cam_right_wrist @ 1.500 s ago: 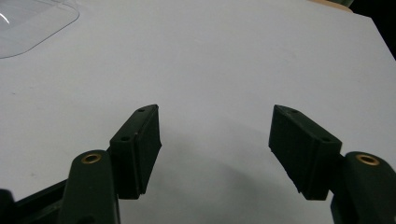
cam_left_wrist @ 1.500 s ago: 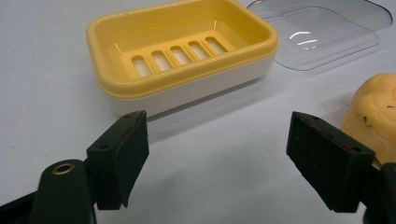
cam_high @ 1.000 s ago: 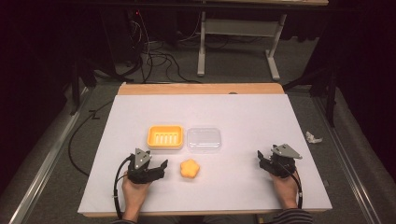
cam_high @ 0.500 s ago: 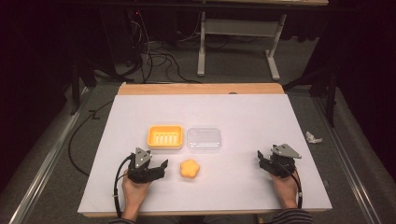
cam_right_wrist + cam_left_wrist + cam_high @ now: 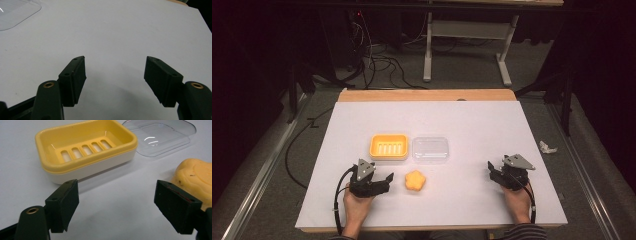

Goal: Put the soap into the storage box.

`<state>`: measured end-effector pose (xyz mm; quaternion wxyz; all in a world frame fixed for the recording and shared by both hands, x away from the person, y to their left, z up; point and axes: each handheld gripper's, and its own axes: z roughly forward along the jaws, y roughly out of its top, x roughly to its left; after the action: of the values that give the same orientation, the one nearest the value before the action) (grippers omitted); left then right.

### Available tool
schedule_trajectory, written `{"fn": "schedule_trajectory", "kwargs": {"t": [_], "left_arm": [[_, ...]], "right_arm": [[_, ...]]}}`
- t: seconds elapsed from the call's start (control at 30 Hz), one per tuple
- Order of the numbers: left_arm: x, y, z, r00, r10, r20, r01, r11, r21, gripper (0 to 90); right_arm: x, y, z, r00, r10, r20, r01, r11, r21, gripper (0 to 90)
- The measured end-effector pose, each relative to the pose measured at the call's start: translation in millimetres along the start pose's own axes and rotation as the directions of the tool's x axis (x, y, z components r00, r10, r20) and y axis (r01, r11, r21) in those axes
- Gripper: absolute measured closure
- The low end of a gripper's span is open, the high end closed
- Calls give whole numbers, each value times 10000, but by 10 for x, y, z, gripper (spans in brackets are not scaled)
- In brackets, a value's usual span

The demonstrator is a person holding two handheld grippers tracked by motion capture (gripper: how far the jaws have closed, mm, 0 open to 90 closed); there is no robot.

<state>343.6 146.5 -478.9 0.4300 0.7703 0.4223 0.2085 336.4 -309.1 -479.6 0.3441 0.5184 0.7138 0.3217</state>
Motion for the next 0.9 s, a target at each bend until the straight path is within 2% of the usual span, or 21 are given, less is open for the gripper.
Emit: {"fn": "schedule_trajectory", "kwargs": {"t": [0.47,0.63,0.9], "left_arm": [[-131,107,-13,9982,355,479,-364,9992,188,188],[-163,125,-26,9975,329,632,-337,9994,115,187],[-246,159,-45,9944,605,866,-607,9982,2,190]], "right_arm": [[5,-1,0,10000,34,22,-34,10000,-3,343],[5,-2,-1,10000,42,21,-41,10000,-19,342],[7,-2,-2,10000,31,35,-31,10000,-23,342]]}}
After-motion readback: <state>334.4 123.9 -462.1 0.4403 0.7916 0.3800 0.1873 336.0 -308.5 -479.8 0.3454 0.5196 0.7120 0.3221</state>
